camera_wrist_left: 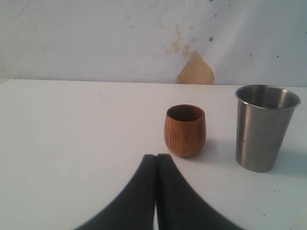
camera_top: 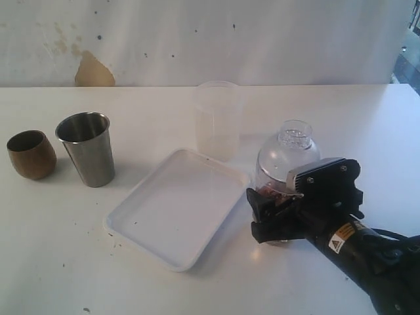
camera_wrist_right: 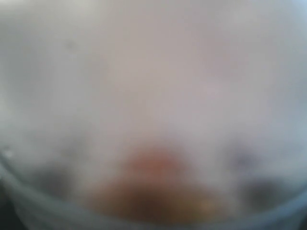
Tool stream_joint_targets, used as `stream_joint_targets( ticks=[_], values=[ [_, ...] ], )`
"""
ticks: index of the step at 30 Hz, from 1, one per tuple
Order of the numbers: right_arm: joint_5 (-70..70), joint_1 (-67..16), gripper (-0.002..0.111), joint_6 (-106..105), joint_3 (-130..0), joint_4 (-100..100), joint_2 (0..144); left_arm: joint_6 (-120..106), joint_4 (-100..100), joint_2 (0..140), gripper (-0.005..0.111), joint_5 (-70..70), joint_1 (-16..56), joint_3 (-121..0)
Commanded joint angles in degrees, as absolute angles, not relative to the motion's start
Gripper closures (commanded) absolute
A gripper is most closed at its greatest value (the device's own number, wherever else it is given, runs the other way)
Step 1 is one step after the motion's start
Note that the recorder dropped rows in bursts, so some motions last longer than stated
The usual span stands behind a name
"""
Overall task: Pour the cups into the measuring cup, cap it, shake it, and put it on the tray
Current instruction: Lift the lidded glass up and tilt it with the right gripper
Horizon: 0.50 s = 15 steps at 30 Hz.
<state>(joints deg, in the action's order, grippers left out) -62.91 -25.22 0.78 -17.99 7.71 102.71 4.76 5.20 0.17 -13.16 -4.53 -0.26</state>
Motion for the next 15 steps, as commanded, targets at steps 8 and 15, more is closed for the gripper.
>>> stream_joint_targets(
  ticks=[8, 15],
  values=[
    [-47.94, -21.24, 0.108, -8.27, -27.99, 22.69, 87.28, 4.88, 5.51, 0.00, 0.107, -13.30, -4.51, 0.00],
    [-34.32, -22.77, 0.108, -10.74, -32.14, 24.10, 82.59, 4.88, 5.51, 0.00, 0.107, -13.30, -4.51, 0.00]
  ],
)
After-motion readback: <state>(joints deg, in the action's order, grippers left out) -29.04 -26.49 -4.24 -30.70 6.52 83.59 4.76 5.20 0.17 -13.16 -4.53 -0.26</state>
